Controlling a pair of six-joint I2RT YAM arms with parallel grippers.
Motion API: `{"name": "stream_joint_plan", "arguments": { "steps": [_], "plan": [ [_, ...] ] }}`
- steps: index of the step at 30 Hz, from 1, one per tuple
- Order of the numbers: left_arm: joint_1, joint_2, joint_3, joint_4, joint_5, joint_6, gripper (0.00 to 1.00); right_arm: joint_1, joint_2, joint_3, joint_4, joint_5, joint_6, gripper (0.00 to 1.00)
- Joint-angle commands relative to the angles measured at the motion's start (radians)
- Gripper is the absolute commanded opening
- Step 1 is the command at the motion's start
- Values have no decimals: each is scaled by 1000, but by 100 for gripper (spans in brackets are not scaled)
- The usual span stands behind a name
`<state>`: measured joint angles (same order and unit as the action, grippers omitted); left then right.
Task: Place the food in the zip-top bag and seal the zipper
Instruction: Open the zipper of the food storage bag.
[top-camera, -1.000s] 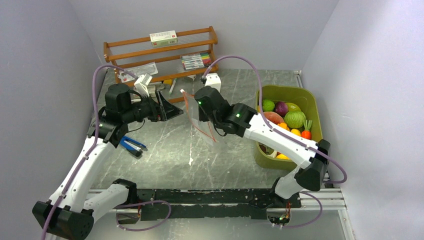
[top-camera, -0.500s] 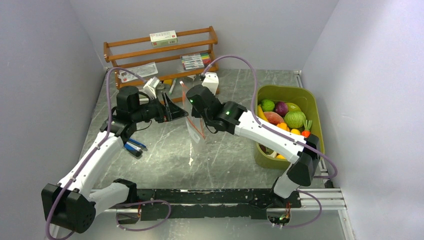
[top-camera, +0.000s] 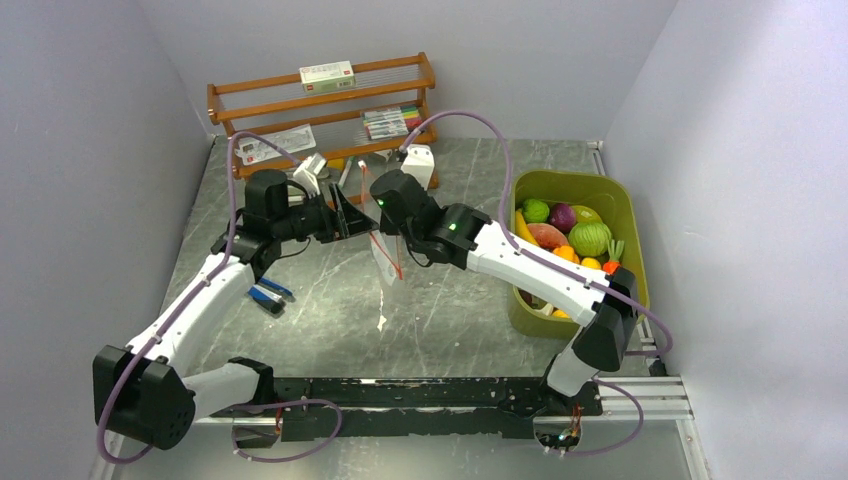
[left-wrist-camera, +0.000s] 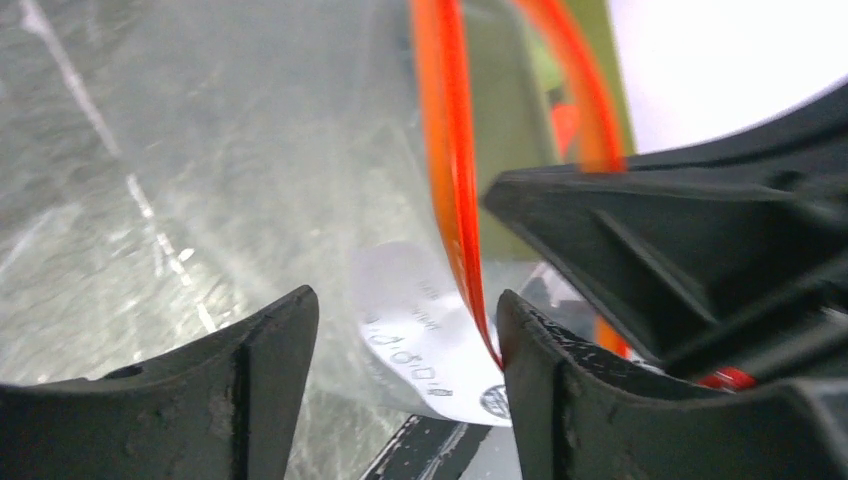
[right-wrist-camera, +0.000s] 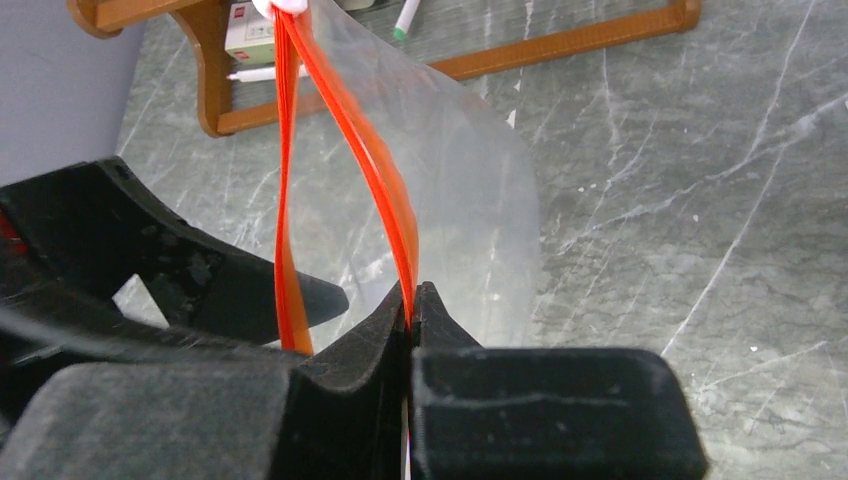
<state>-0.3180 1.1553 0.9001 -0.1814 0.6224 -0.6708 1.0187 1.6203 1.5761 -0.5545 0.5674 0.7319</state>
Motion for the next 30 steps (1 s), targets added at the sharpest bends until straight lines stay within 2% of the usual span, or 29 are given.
{"name": "stream_joint_plan", "arguments": {
  "steps": [1,6,9,14,18,22,23,26,30],
  "plan": [
    [-11,15,83,-182,-197,93,58,3,-22,-14,56,29,-59,0],
    [-12,-10,94,-268,-326,150,52,4,-23,-15,64,6,-149,0],
    [-12,-10,80,-212,-251,139,53,5,-12,-20,87,-52,-161,0],
    [-13,6,25,-43,-79,35,55,7,6,-33,127,-93,-139,0],
    [-13,18,22,0,-84,3,57,10,29,-20,127,-112,-134,0],
    [-13,57,45,-44,-139,17,58,13,37,-16,125,-111,-129,0],
    [-13,71,52,-59,-152,21,57,14,37,-17,125,-113,-129,0],
    [-13,91,67,-120,-195,39,43,14,27,-22,124,-100,-124,0],
    [-13,60,95,-218,-290,91,11,7,-9,-60,106,-33,-95,0]
  ]
}}
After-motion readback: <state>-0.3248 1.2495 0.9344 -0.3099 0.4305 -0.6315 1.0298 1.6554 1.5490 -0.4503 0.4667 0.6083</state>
